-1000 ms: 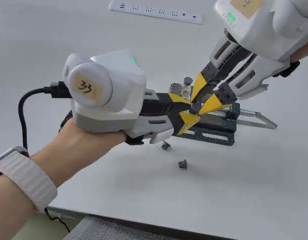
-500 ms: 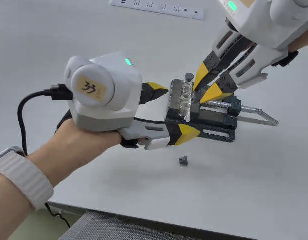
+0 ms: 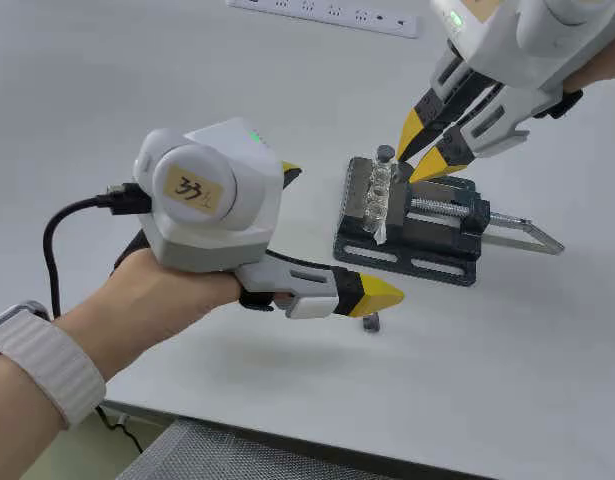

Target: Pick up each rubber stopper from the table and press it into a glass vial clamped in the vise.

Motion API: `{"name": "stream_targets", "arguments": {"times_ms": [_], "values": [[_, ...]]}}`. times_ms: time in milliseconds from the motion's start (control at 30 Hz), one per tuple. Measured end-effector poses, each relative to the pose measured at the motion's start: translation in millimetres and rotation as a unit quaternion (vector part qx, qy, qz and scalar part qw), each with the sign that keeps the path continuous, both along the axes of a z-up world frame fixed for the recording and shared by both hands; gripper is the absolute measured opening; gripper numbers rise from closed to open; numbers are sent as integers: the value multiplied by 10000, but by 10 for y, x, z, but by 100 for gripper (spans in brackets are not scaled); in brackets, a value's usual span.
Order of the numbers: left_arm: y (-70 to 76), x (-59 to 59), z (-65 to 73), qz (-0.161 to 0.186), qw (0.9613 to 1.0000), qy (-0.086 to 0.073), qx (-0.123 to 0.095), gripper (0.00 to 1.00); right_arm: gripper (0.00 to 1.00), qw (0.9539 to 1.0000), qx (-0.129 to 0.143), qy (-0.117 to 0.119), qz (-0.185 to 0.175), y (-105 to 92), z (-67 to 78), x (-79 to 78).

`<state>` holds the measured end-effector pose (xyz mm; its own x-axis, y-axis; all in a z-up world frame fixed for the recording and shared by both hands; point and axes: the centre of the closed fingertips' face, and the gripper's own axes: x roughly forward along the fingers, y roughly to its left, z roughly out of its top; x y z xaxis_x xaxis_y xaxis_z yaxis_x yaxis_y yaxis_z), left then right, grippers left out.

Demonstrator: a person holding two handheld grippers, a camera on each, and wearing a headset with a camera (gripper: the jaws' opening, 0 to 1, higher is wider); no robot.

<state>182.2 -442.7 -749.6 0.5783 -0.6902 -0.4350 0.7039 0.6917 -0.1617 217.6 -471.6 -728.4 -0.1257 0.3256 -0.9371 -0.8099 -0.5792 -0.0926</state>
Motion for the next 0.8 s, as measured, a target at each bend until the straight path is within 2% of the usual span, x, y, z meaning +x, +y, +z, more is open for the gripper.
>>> {"name": "stream_targets", "arguments": {"times_ms": [67, 400, 800], "values": [[2, -9, 4, 5, 10000, -7, -1, 99, 5, 9999, -54, -117, 49, -9, -8, 40], [26, -23, -29, 40, 10000, 37, 9, 98, 5, 9994, -252, -219, 71, 48, -145, 175], [58, -38, -65, 79, 9999, 85, -15, 94, 5, 9986, -500, -182, 68, 111, -261, 252]]}}
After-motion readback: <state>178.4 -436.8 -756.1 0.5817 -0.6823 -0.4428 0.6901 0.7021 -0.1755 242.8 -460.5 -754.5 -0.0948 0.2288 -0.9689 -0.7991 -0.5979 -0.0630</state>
